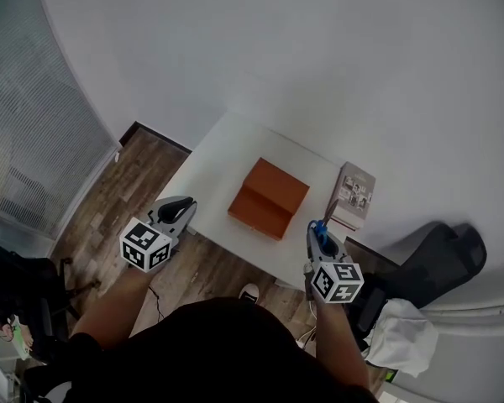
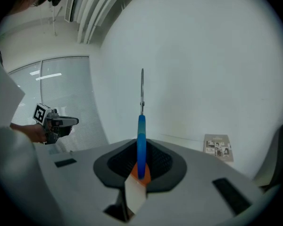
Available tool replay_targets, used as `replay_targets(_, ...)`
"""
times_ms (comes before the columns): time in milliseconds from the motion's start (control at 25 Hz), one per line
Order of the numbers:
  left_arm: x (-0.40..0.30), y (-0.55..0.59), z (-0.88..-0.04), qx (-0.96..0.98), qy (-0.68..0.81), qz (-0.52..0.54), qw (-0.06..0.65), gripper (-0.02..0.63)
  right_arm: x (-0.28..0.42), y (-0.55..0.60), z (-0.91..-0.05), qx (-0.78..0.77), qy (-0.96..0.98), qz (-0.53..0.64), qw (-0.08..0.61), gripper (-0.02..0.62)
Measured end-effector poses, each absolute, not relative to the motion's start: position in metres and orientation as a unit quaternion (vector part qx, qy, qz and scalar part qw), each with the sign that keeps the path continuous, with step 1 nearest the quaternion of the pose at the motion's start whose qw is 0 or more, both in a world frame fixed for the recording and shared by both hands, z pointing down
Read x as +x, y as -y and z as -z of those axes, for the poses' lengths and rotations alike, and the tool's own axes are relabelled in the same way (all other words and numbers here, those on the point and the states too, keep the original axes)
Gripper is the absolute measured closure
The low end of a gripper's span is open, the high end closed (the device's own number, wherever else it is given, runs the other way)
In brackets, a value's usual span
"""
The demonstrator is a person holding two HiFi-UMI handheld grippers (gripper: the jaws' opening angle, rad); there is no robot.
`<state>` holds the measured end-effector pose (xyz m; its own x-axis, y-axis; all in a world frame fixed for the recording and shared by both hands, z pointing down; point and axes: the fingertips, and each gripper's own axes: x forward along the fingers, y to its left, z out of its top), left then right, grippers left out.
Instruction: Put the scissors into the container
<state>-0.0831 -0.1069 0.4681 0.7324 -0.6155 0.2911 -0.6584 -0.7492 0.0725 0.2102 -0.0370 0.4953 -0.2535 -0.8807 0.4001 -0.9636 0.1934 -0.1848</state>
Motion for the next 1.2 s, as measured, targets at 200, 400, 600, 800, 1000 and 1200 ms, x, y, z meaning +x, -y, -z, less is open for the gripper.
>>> replay_targets(200, -0.077, 0.121, -0.471, 0.918, 0.363, -0.127, 0.092, 0.561, 0.213, 0.061, -0.501, 0.581, 0.780, -0.210, 0.103, 0.550)
replay_targets(400, -0.074, 0.128, -0.470, 0.910, 0.384, -0.125, 0.095, 0.561, 0.219, 0.082, -0.504, 0.562, 0.793, -0.210, 0.107, 0.549)
replay_targets(600, -0.067, 0.136, -0.471, 0.902, 0.401, -0.126, 0.098, 0.561, 0.227, 0.101, -0.506, 0.547, 0.803, -0.211, 0.107, 0.549)
replay_targets(800, -0.059, 0.143, -0.474, 0.896, 0.414, -0.125, 0.101, 0.561, 0.231, 0.115, -0.510, 0.532, 0.813, -0.211, 0.109, 0.549)
replay_targets(1000, -0.043, 0.150, -0.469, 0.894, 0.420, -0.122, 0.095, 0.561, 0.239, 0.120, -0.514, 0.522, 0.819, -0.210, 0.113, 0.549)
replay_targets(1200, -0.029, 0.152, -0.468, 0.898, 0.412, -0.130, 0.088, 0.561, 0.245, 0.124, -0.520, 0.520, 0.820, -0.212, 0.113, 0.549)
